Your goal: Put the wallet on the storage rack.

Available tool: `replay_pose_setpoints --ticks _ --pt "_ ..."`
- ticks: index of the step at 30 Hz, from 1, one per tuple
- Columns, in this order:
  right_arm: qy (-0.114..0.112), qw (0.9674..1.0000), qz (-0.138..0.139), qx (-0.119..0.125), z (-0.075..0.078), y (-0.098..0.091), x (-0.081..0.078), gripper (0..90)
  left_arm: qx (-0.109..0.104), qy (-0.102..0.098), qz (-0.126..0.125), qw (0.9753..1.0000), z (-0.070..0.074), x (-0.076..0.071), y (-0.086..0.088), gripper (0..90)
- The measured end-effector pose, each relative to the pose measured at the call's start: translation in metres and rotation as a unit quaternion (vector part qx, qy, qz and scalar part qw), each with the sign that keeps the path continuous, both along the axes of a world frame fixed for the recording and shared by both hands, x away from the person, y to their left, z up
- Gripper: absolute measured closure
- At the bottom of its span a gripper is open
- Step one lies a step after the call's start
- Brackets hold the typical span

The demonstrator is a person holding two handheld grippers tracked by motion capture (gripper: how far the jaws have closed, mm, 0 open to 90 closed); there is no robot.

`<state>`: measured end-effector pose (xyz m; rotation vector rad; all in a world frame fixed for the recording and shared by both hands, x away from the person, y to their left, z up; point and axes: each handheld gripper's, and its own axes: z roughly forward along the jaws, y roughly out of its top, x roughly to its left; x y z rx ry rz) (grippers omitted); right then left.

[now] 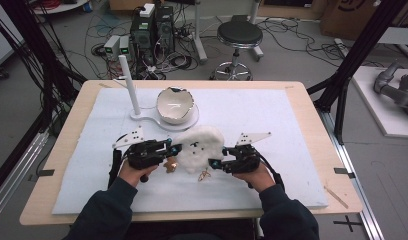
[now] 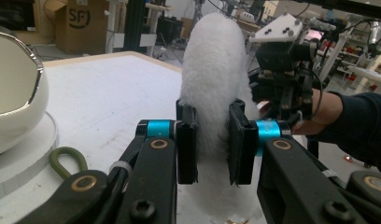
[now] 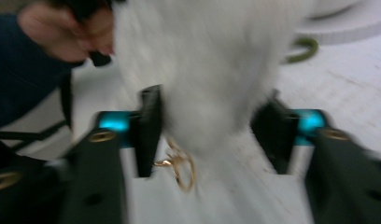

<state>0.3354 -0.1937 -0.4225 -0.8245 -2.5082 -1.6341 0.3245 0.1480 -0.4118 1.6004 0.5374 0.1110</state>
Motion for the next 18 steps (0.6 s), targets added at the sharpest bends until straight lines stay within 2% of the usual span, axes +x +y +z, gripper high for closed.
replay_pose_setpoints --ticks 1,2,3,4,5,6,7,11,12,14,16,17,18 --pt "-0.005 0.9997 -0.004 0.022 0.003 -0.003 0.0 62.4 0.021 0.007 -0.003 0.9998 -0.002 0.0 -0.003 75.9" --pt "-0.007 0.9994 -0.011 0.031 0.005 -0.006 0.001 67.4 0.029 0.014 -0.007 0.9994 -0.003 0.0 -0.004 75.8" --pt "-0.007 0.9994 -0.011 0.031 0.005 -0.006 0.001 67.4 0.029 0.014 -0.007 0.9994 -0.003 0.0 -0.004 75.8" --pt "-0.011 0.9982 -0.023 0.055 0.008 -0.014 0.003 71.8 0.055 0.027 -0.015 0.998 -0.006 0.0 -0.008 75.7" --pt "-0.011 0.9982 -0.023 0.055 0.008 -0.014 0.003 71.8 0.055 0.027 -0.015 0.998 -0.006 0.0 -0.008 75.6" --pt "-0.023 0.9965 -0.032 0.073 0.011 -0.018 0.002 72.6 0.076 0.032 -0.025 0.9962 -0.01 -0.001 -0.014 75.5" --pt "-0.029 0.9961 -0.035 0.076 0.012 -0.019 0.001 72.5 0.083 0.033 -0.026 0.9957 -0.011 -0.001 -0.016 75.5" --pt "-0.03 0.9961 -0.035 0.075 0.013 -0.019 0.001 72.5 0.09 0.039 -0.025 0.9949 -0.012 -0.001 -0.016 75.3" --pt "-0.041 0.9962 -0.034 0.069 0.013 -0.018 0.0 73.2 0.09 0.04 -0.023 0.9949 -0.013 0.0 -0.016 75.1" --pt "-0.049 0.9964 -0.032 0.061 0.014 -0.018 -0.001 75.8 0.091 0.044 -0.018 0.9947 -0.014 -0.001 -0.016 74.4" --pt "-0.056 0.9964 -0.033 0.054 0.015 -0.017 -0.001 76.3 0.106 0.041 -0.01 0.9935 -0.016 -0.001 -0.017 72.4" --pt "-0.056 0.9964 -0.033 0.054 0.015 -0.017 -0.001 76.3 0.106 0.041 -0.01 0.9935 -0.016 -0.001 -0.017 70.2" --pt "-0.065 0.9963 -0.034 0.043 0.018 -0.016 -0.001 76.6 0.112 0.043 -0.002 0.9928 -0.016 0.0 -0.017 67.3"
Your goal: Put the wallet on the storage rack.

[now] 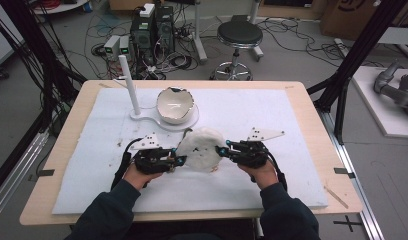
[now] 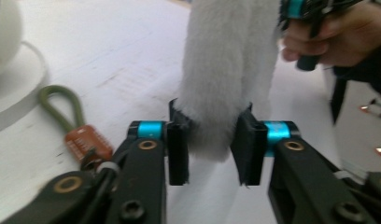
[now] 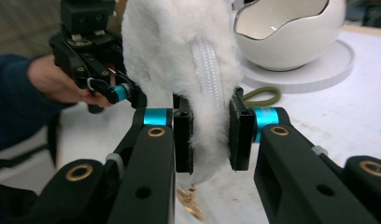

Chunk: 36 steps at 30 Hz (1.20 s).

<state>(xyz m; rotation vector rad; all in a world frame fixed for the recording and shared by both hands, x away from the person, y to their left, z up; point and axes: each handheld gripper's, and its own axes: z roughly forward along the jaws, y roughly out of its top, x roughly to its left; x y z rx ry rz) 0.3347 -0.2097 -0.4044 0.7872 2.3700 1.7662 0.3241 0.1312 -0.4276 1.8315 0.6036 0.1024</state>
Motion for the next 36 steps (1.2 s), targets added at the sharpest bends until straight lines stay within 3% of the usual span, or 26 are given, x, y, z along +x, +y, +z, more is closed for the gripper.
replay_pose_setpoints --ticks 2,3,5,7,9,10,11,12,13,15,16,17,20,26,29,34,36 --pt "-0.008 0.9999 -0.004 -0.009 0.002 0.001 0.0 76.8 0.019 0.003 0.018 0.9997 -0.001 0.001 0.002 65.1" --pt "-0.024 0.9993 -0.012 -0.027 0.007 0.002 0.001 76.8 0.024 0.003 0.023 0.9994 -0.001 0.002 0.005 61.9" --pt "-0.033 0.9987 -0.014 -0.037 0.012 0.003 0.003 76.9 0.013 -0.003 0.053 0.9985 0.003 0.004 0.019 59.1" --pt "-0.044 0.9979 -0.015 -0.044 0.017 0.005 0.006 76.9 0.006 -0.005 0.064 0.9979 0.005 0.005 0.025 57.5" --pt "-0.055 0.9968 -0.015 -0.056 0.024 0.009 0.01 76.8 -0.003 -0.012 0.093 0.9956 0.01 0.007 0.039 49.9" --pt "-0.055 0.9968 -0.015 -0.056 0.024 0.009 0.01 76.8 -0.008 -0.014 0.11 0.9938 0.012 0.008 0.047 49.9" --pt "-0.066 0.9956 -0.013 -0.066 0.032 0.014 0.016 76.9 -0.019 -0.018 0.138 0.9901 0.015 0.01 0.063 43.0" --pt "-0.07 0.9951 -0.011 -0.068 0.037 0.017 0.019 76.8 -0.019 -0.018 0.138 0.9901 0.015 0.01 0.063 39.6" --pt "-0.07 0.9951 -0.011 -0.068 0.037 0.017 0.019 76.8 -0.024 -0.018 0.155 0.9875 0.016 0.011 0.071 39.6" --pt "-0.088 0.9931 -0.006 -0.078 0.055 0.028 0.028 76.8 -0.031 -0.019 0.182 0.9825 0.017 0.013 0.084 24.1" --pt "-0.095 0.9922 -0.005 -0.081 0.061 0.032 0.032 76.8 -0.036 -0.024 0.208 0.9772 0.018 0.013 0.096 19.5" --pt "-0.101 0.9913 -0.004 -0.084 0.067 0.037 0.036 76.8 -0.037 -0.028 0.214 0.9758 0.018 0.014 0.101 19.2" --pt "-0.109 0.9903 -0.001 -0.087 0.077 0.045 0.046 76.8 -0.032 -0.033 0.223 0.9736 0.018 0.014 0.108 19.2" --pt "-0.124 0.9859 0.011 -0.112 0.102 0.08 0.084 76.7 -0.033 -0.035 0.234 0.971 0.017 0.014 0.119 19.2" --pt "-0.13 0.9844 0.012 -0.118 0.106 0.091 0.095 76.8 -0.031 -0.03 0.237 0.9706 0.016 0.014 0.122 19.2" --pt "-0.144 0.9815 0.009 -0.126 0.111 0.11 0.117 76.7 -0.024 -0.024 0.232 0.9721 0.015 0.015 0.122 19.5" --pt "-0.151 0.9781 0.006 -0.143 0.112 0.119 0.132 76.7 -0.022 -0.023 0.229 0.9728 0.015 0.015 0.121 19.5"
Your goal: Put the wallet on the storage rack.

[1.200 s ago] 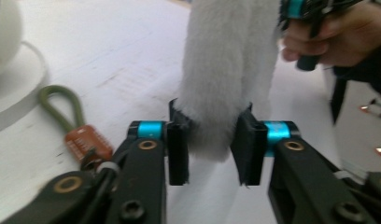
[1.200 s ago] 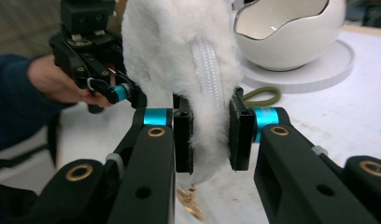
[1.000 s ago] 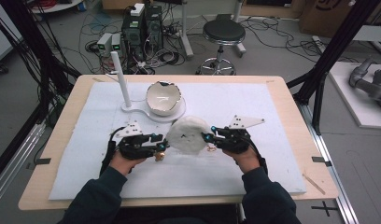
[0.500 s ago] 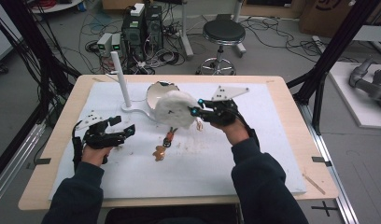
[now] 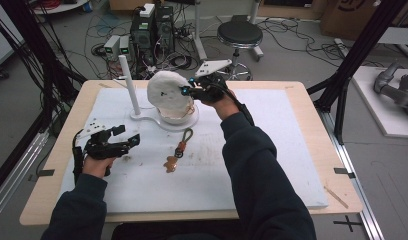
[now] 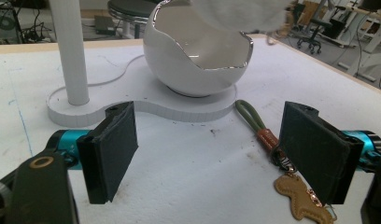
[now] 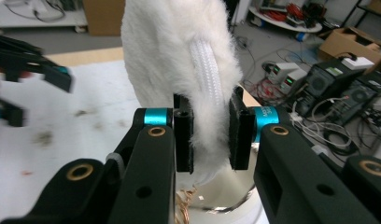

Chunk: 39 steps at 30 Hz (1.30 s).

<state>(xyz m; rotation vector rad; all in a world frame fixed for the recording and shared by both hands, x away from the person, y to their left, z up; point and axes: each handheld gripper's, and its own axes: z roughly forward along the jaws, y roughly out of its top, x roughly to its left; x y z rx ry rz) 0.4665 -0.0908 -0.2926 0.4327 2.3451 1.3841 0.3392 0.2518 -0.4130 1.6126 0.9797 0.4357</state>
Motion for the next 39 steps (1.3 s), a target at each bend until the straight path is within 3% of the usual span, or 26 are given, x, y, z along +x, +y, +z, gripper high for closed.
replay_pose_setpoints --ticks 7,10,11,13,14,15,16,17,18,24,28,37,39 --pt "-0.01 0.9998 -0.016 -0.012 -0.004 0.011 0.022 76.7 0.0 0.006 -0.004 1.0 0.0 0.0 -0.001 19.8" --pt "-0.017 0.9991 -0.022 -0.032 -0.01 0.013 0.026 76.7 -0.001 0.007 -0.004 1.0 -0.001 0.0 -0.001 19.9" --pt "-0.023 0.998 -0.023 -0.054 -0.014 0.014 0.028 76.7 0.001 0.007 -0.004 1.0 -0.001 0.0 -0.001 19.8" --pt "-0.027 0.9974 -0.024 -0.062 -0.015 0.014 0.028 76.7 -0.001 0.008 -0.004 1.0 -0.001 0.0 -0.001 19.8" --pt "-0.033 0.9967 -0.023 -0.071 -0.016 0.014 0.028 76.8 0.0 0.008 -0.004 1.0 -0.001 0.0 -0.001 19.9" --pt "-0.052 0.9939 -0.023 -0.094 -0.018 0.015 0.027 76.8 0.0 0.009 -0.004 0.9999 -0.001 0.0 -0.001 19.9" --pt "-0.052 0.9939 -0.023 -0.094 -0.018 0.015 0.027 76.8 -0.001 0.01 -0.005 0.9999 -0.001 0.0 -0.001 19.9" --pt "-0.066 0.9887 -0.023 -0.133 -0.023 0.018 0.026 76.9 -0.001 0.009 -0.004 1.0 -0.001 0.0 -0.002 19.8" --pt "-0.07 0.9872 -0.02 -0.142 -0.026 0.018 0.026 76.9 -0.001 0.009 -0.004 1.0 -0.001 0.0 -0.002 19.9" --pt "-0.07 0.9871 -0.02 -0.143 -0.032 0.022 0.024 76.9 -0.008 0.016 0.001 0.9998 -0.004 -0.001 0.0 20.8" --pt "-0.086 0.9903 -0.024 -0.107 -0.021 0.023 0.02 76.9 -0.01 0.016 0.001 0.9998 -0.004 -0.001 0.0 20.9" --pt "-0.089 0.9914 -0.023 -0.093 -0.013 0.029 0.021 76.9 -0.01 0.018 -0.001 0.9998 -0.004 -0.001 -0.001 20.9" --pt "-0.098 0.9901 -0.021 -0.098 -0.012 0.03 0.023 76.9 -0.011 0.018 -0.001 0.9998 -0.005 -0.001 0.0 20.9"
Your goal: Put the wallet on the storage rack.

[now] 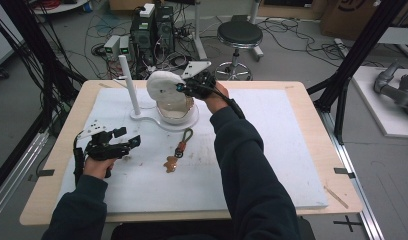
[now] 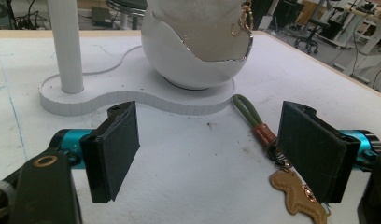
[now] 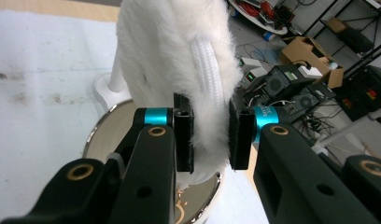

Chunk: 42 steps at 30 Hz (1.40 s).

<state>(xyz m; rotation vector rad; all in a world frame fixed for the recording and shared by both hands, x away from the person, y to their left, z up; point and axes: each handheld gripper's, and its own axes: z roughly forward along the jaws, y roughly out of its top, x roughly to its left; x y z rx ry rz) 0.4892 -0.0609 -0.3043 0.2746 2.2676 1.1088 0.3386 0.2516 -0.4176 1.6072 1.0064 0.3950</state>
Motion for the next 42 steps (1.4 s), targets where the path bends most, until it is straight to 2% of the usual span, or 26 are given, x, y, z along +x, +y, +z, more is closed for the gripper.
replay_pose_setpoints --ticks 4,8,9,10,12,13,16,18,20,22,23,25,26,28,30,31,32,33,34,35,36,37,39,40,41,42 --pt "0.008 0.9998 -0.007 -0.014 -0.005 -0.001 0.003 76.9 -0.003 0.002 0.001 1.0 0.0 0.0 0.0 20.9" --pt "0.004 0.9985 -0.011 -0.054 -0.012 -0.001 0.005 76.9 -0.003 0.002 0.002 1.0 -0.001 0.0 0.0 20.9" --pt "-0.001 0.9962 -0.013 -0.086 -0.018 -0.001 0.004 77.1 -0.002 0.002 0.001 1.0 -0.001 0.0 0.001 20.9" --pt "-0.004 0.9951 -0.008 -0.099 -0.021 0.0 0.003 77.2 -0.004 0.003 0.0 1.0 -0.001 0.0 0.001 20.9" --pt "-0.008 0.9943 -0.004 -0.106 -0.024 0.001 0.003 77.2 -0.003 0.003 0.001 1.0 -0.001 0.0 0.001 20.9" --pt "-0.01 0.9916 0.001 -0.129 -0.03 0.006 0.001 77.4 -0.002 0.003 0.0 1.0 -0.001 0.0 0.001 20.9" --pt "-0.013 0.9866 -0.001 -0.163 -0.04 0.014 0.001 77.8 -0.004 0.005 0.0 1.0 -0.001 -0.001 0.0 20.9" --pt "-0.006 0.9855 -0.009 -0.169 -0.043 0.015 0.002 77.8 -0.004 0.005 0.0 1.0 -0.001 -0.001 0.0 20.9" --pt "0.02 0.9882 -0.011 -0.151 -0.047 0.008 0.002 77.1 -0.004 0.005 -0.001 1.0 -0.002 -0.001 0.0 20.8" --pt "0.038 0.9892 -0.01 -0.141 -0.046 0.004 -0.001 68.9 -0.004 0.006 -0.001 1.0 -0.002 0.0 0.0 20.9" --pt "0.038 0.9892 -0.01 -0.141 -0.046 0.004 -0.001 68.9 -0.004 0.008 -0.002 1.0 -0.002 0.0 0.0 20.9" --pt "0.05 0.9933 -0.021 -0.102 -0.046 -0.003 -0.006 51.3 -0.002 0.008 -0.002 1.0 -0.002 0.0 0.0 20.9" --pt "0.072 0.9953 -0.026 -0.058 -0.043 -0.011 -0.01 46.3 -0.002 0.008 -0.001 1.0 -0.002 -0.001 -0.001 20.9" --pt "0.087 0.9946 -0.03 -0.047 -0.041 -0.015 -0.012 43.9 -0.002 0.008 -0.002 1.0 -0.002 -0.001 -0.001 20.9" --pt "0.112 0.9927 -0.037 -0.022 -0.035 -0.025 -0.017 42.1 -0.001 0.007 -0.002 1.0 -0.002 -0.001 -0.001 20.9" --pt "0.113 0.9927 -0.04 -0.012 -0.033 -0.03 -0.02 42.0 -0.002 0.007 -0.002 1.0 -0.003 -0.001 -0.001 20.9" --pt "0.074 0.9961 -0.047 0.014 -0.032 -0.041 -0.032 41.3 -0.002 0.008 -0.002 1.0 -0.003 -0.001 -0.001 20.9" --pt "0.074 0.9961 -0.047 0.014 -0.032 -0.041 -0.032 41.3 -0.003 0.009 -0.003 0.9999 -0.003 -0.001 -0.001 20.9" --pt "0.056 0.9968 -0.054 0.016 -0.031 -0.048 -0.035 38.9 -0.004 0.009 -0.005 0.9999 -0.003 -0.001 -0.001 20.9" --pt "0.057 0.9949 -0.073 0.039 -0.032 -0.065 -0.044 36.2 -0.005 0.009 -0.005 0.9999 -0.003 -0.002 -0.002 21.0" --pt "0.057 0.9949 -0.073 0.039 -0.032 -0.065 -0.044 36.2 -0.004 0.008 -0.004 0.9999 -0.003 -0.002 -0.002 21.0" --pt "0.104 0.9888 -0.098 0.043 -0.032 -0.083 -0.047 30.3 -0.003 0.008 -0.003 1.0 -0.003 -0.002 -0.002 21.0" --pt "0.117 0.984 -0.116 0.069 -0.036 -0.103 -0.056 30.2 -0.001 0.004 0.0 1.0 -0.002 -0.002 -0.003 21.0" --pt "0.117 0.984 -0.116 0.069 -0.036 -0.103 -0.056 30.2 -0.001 0.003 0.001 1.0 -0.002 -0.003 -0.003 21.0" --pt "0.122 0.9816 -0.129 0.07 -0.038 -0.113 -0.06 29.8 0.0 0.002 0.003 1.0 -0.002 -0.003 -0.004 21.0" --pt "0.132 0.9767 -0.143 0.092 -0.045 -0.135 -0.072 28.8 0.004 -0.003 0.009 0.9999 -0.001 -0.003 -0.004 20.5"
